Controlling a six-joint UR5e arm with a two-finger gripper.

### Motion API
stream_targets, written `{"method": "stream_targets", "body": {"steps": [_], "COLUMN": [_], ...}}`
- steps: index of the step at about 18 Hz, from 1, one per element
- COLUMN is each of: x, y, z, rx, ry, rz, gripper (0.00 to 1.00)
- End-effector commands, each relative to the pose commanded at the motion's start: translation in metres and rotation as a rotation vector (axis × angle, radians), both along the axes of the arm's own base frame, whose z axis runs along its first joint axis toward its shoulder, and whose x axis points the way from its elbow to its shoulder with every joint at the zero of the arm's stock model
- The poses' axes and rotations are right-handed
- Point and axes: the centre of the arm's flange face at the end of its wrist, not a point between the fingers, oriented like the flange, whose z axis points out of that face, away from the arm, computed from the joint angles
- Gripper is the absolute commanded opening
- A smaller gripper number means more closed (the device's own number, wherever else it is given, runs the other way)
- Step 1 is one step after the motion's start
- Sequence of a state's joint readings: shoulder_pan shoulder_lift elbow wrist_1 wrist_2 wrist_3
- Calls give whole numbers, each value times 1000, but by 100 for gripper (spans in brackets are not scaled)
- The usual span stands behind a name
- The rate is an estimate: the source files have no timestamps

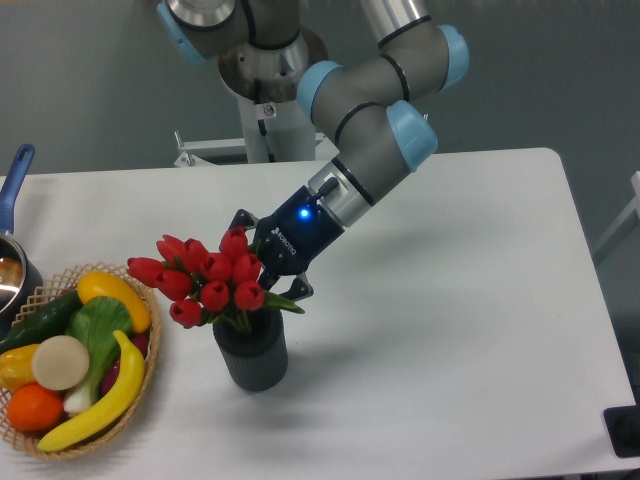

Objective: Pick up the flowers from the vase
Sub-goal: 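Lift the tulip bouquet straight up out of the grey vase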

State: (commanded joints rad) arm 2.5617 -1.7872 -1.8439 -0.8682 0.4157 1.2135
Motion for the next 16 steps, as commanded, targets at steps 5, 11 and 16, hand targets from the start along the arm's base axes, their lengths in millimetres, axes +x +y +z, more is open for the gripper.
{"method": "stream_targets", "body": {"steps": [5,11,16], "x": [-2,3,13], "y": [2,-2,-7], "z": [25,58,104], "rx": [-1,-5,8], "ry": [-17,-44,-84], "rz": [28,65,102], "gripper": [44,44,44]}}
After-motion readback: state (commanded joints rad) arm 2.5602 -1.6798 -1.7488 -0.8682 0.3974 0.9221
